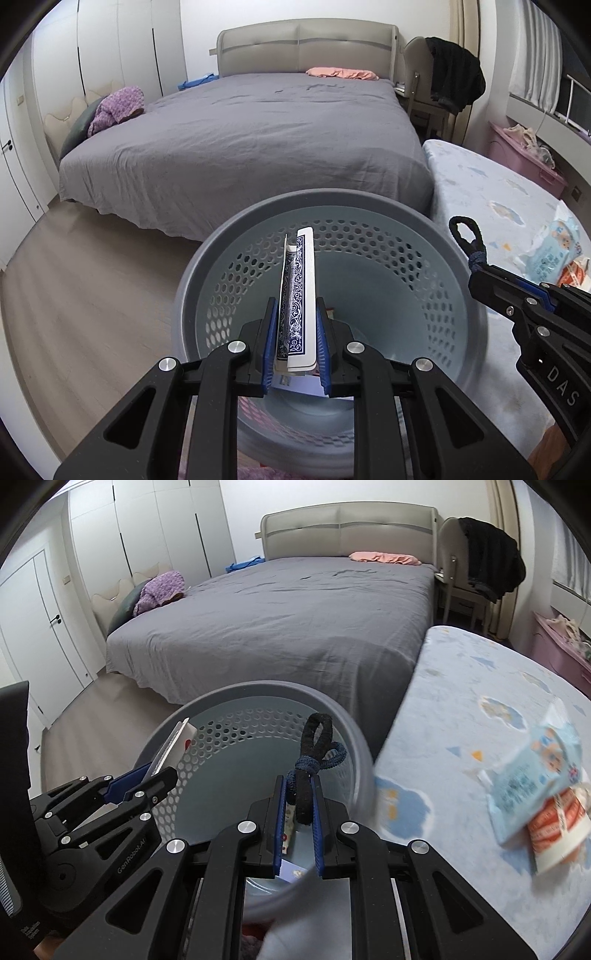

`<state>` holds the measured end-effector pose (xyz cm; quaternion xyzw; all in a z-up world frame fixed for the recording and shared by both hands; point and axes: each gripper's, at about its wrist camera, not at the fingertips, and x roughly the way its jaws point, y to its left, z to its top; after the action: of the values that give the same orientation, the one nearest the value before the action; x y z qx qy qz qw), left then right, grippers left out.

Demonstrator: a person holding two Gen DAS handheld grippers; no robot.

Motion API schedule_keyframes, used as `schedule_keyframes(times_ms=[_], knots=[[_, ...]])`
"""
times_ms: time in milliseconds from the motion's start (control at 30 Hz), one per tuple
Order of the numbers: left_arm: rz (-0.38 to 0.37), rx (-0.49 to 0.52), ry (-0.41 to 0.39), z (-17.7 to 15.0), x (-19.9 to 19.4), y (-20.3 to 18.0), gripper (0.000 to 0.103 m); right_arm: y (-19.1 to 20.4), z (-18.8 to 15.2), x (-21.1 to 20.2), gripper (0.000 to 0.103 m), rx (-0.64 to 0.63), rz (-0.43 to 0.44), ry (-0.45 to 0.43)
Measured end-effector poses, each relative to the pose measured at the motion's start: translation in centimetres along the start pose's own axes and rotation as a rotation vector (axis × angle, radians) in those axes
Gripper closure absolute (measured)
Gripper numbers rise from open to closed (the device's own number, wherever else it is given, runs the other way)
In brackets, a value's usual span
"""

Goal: Collect trash
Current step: 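Carry both items over the basket and open both grippers to drop them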

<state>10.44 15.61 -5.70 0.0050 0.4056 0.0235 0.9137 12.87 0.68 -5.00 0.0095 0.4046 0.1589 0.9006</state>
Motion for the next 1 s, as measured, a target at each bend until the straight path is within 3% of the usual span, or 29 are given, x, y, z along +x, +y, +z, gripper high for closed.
schedule_keyframes(times_ms=[400,800,1000], knots=[[0.0,-0.031,0.083,0.9,3.7,1.1,0.084,0.4,0.6,3.7,0.09,-0.026,0.057,0.081],[0.012,-0.048,0.124,0.3,4.9,1.8,0.081,0.6,0.4,4.1,0.09,-0.032,0.057,0.091],[0.014,-0.049,0.124,0.3,4.9,1.8,0.073,0.5,0.4,3.9,0.082,-0.037,0.048,0.077]])
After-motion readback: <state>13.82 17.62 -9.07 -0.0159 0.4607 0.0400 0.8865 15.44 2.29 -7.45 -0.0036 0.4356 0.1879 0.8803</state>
